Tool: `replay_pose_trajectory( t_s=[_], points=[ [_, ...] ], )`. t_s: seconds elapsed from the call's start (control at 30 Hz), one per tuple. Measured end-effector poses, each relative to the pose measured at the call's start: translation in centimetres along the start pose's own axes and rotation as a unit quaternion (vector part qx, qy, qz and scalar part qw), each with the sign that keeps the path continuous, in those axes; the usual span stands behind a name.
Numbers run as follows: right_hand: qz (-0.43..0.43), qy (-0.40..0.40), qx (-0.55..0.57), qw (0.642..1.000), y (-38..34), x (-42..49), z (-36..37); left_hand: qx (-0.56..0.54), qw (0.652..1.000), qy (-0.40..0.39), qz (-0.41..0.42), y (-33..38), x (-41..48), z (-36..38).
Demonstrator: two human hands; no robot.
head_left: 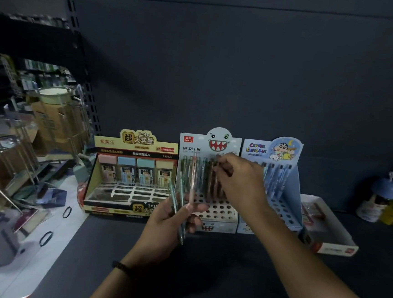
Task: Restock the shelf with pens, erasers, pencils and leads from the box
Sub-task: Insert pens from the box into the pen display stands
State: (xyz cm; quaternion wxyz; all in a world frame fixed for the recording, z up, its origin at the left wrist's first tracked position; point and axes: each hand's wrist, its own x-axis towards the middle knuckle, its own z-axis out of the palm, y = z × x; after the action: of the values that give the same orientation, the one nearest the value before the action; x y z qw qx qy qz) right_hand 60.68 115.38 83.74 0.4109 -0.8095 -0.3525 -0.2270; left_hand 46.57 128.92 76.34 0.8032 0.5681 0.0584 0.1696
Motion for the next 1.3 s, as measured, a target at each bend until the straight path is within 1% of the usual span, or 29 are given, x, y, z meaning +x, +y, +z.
replay_pose_trajectory(
  t_s=[0.07, 0.2, 0.27, 0.3, 0.33, 0.4, 0.43, 0.47, 0.53, 0.63, 0.7, 0.8, 0.87, 0.93, 1.03, 1.1, 1.13, 1.17, 1.3],
  points=[
    [0.022, -0.033, -0.010, 0.999, 0.1, -0.2, 0.3, -0.006, 1.000, 0.004, -0.002, 0.0, 0.0, -0.1],
    [0.060, -0.055, 0.000, 0.997, 0.0, -0.5, -0.3, -0.049, 0.999, 0.010, -0.009, 0.3, 0.0, -0.1],
    [0.065, -0.078, -0.016, 0.995, -0.5, -0.3, -1.1, -0.045, 0.999, 0.002, -0.008, 0.3, 0.0, 0.0],
    [0.065, -0.073, -0.012, 0.995, -0.9, -0.2, -1.5, -0.038, 0.999, -0.005, -0.008, 0.2, 0.0, 0.0],
    [0.071, -0.058, 0.013, 0.996, -1.2, -0.3, -1.8, -0.029, 0.999, -0.010, -0.009, 0.2, -0.1, 0.0],
    [0.101, -0.043, 0.114, 0.987, -2.1, -0.4, -2.2, -0.016, 1.000, -0.013, -0.008, 0.2, -0.1, 0.0],
    [0.116, -0.059, 0.163, 0.978, -2.5, -0.4, -2.4, -0.007, 1.000, -0.015, -0.006, 0.2, -0.1, 0.1],
    [0.124, -0.083, 0.185, 0.971, -2.8, -0.5, -2.3, -0.001, 1.000, -0.017, -0.006, 0.1, -0.1, 0.1],
    [0.121, -0.113, 0.177, 0.970, -3.2, -0.7, -2.0, 0.016, 1.000, -0.020, -0.002, -0.1, -0.1, 0.0],
    [0.135, -0.105, 0.182, 0.968, -3.1, -0.8, -1.7, 0.062, 0.998, -0.027, 0.007, -0.2, -0.2, 0.0],
    [0.140, -0.093, 0.189, 0.967, -3.1, -0.8, -1.8, 0.065, 0.997, -0.037, 0.005, -0.1, -0.4, 0.3],
    [0.160, -0.018, 0.221, 0.962, -2.5, -0.2, -2.9, 0.061, 0.997, -0.040, -0.007, 0.2, -0.6, 0.4],
    [0.168, 0.035, 0.207, 0.963, -1.6, 0.1, -3.7, 0.080, 0.996, -0.037, 0.000, 0.0, -0.4, 0.0],
    [0.148, 0.067, 0.158, 0.974, -0.5, 0.2, -4.0, 0.054, 0.998, -0.033, -0.012, -0.2, -0.1, -0.6],
    [0.124, 0.064, 0.087, 0.986, 0.2, 0.0, -3.6, -0.060, 0.995, -0.044, -0.062, -0.2, 0.4, -0.8],
    [0.114, 0.049, 0.054, 0.991, 0.3, -0.3, -2.9, -0.133, 0.988, -0.046, -0.067, 0.0, 0.4, -0.4],
    [0.105, 0.045, 0.041, 0.993, 0.3, -0.5, -2.6, -0.150, 0.986, -0.046, -0.057, 0.1, 0.3, -0.2],
    [0.097, 0.044, 0.031, 0.994, 0.4, -0.6, -2.2, -0.148, 0.987, -0.049, -0.044, 0.1, 0.3, -0.2],
    [0.083, 0.035, 0.010, 0.996, 0.4, -0.9, -1.4, -0.066, 0.997, -0.038, 0.001, 0.4, -0.1, -0.2]
  ],
)
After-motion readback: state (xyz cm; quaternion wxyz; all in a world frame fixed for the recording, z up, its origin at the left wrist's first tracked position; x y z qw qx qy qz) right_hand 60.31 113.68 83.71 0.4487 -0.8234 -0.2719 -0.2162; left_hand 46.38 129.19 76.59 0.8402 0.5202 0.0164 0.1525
